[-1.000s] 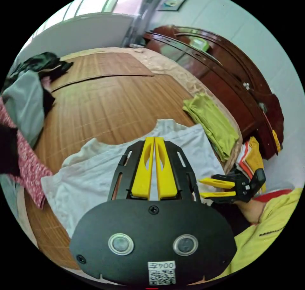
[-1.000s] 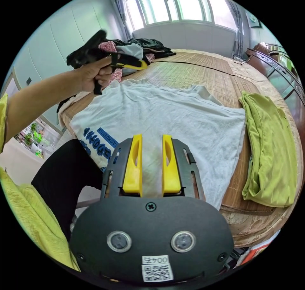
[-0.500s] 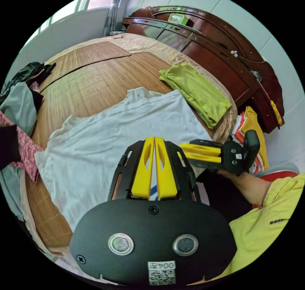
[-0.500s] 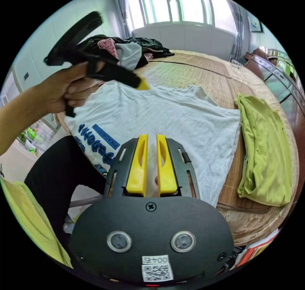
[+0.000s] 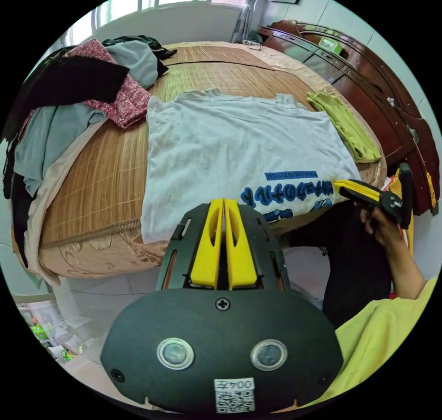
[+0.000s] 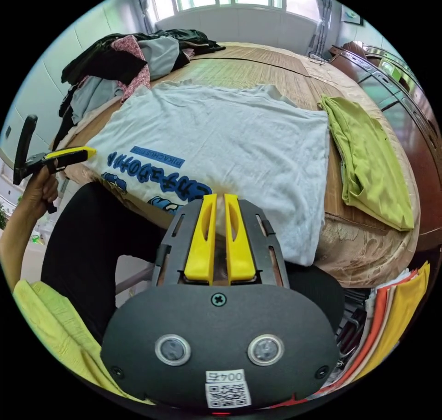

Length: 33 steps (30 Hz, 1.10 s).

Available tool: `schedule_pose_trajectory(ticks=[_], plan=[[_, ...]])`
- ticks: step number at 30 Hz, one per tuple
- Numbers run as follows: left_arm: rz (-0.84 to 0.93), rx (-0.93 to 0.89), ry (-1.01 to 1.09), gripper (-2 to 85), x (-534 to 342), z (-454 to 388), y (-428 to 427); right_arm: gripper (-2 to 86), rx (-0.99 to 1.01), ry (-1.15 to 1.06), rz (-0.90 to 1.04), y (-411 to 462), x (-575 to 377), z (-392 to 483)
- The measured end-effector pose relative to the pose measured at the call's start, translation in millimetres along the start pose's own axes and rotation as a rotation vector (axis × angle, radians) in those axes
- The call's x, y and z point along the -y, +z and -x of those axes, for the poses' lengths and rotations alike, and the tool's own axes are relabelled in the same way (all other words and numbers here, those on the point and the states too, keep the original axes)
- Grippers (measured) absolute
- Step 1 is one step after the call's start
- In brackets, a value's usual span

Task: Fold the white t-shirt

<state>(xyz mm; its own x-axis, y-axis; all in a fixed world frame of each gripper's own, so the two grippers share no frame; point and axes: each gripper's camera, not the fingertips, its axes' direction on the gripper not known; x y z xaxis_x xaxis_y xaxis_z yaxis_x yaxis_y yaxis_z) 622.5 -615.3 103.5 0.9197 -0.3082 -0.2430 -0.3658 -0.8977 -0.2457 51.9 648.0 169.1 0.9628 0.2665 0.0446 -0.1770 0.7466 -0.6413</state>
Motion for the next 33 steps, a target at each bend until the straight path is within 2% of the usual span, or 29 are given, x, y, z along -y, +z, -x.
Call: schedule_pose_trajectory(ticks=[4, 8, 11, 15, 17, 22, 28, 33], plan=[[-0.038, -0.087, -0.043, 0.2, -26, 33, -16, 4.0, -0.069, 0.024, 0.021, -9, 4, -4], [-0.029, -0.207, -0.084, 0.2, -40, 73, -44, 3.9, -0.052, 0.058, 0.039, -22, 6, -20], [-0.038, -0.235, -0.098, 0.3, -51, 95, -67, 4.4, 0.069, 0.101, 0.016, -47, 6, -48], [-0.104, -0.302, -0.144, 0.6, -70, 130, -105, 7.5, 0.235, 0.194, -0.138, -104, -14, -105], [-0.203, -0.437, -0.211, 1.2, -97, 171, -139, 9.8, 0.315, 0.241, -0.181, -125, -29, -136], [-0.260, -0.545, -0.425, 4.7, -172, 276, -177, 16.4, 0.688, 0.523, -0.239, -143, -92, -245], [-0.297, -0.653, -0.582, 8.9, -220, 343, -196, 16.1, 0.774, 0.741, -0.209, -121, -139, -302], [-0.307, -0.652, -0.590, 10.3, -214, 360, -214, 16.2, 0.774, 0.769, -0.185, -117, -140, -321]])
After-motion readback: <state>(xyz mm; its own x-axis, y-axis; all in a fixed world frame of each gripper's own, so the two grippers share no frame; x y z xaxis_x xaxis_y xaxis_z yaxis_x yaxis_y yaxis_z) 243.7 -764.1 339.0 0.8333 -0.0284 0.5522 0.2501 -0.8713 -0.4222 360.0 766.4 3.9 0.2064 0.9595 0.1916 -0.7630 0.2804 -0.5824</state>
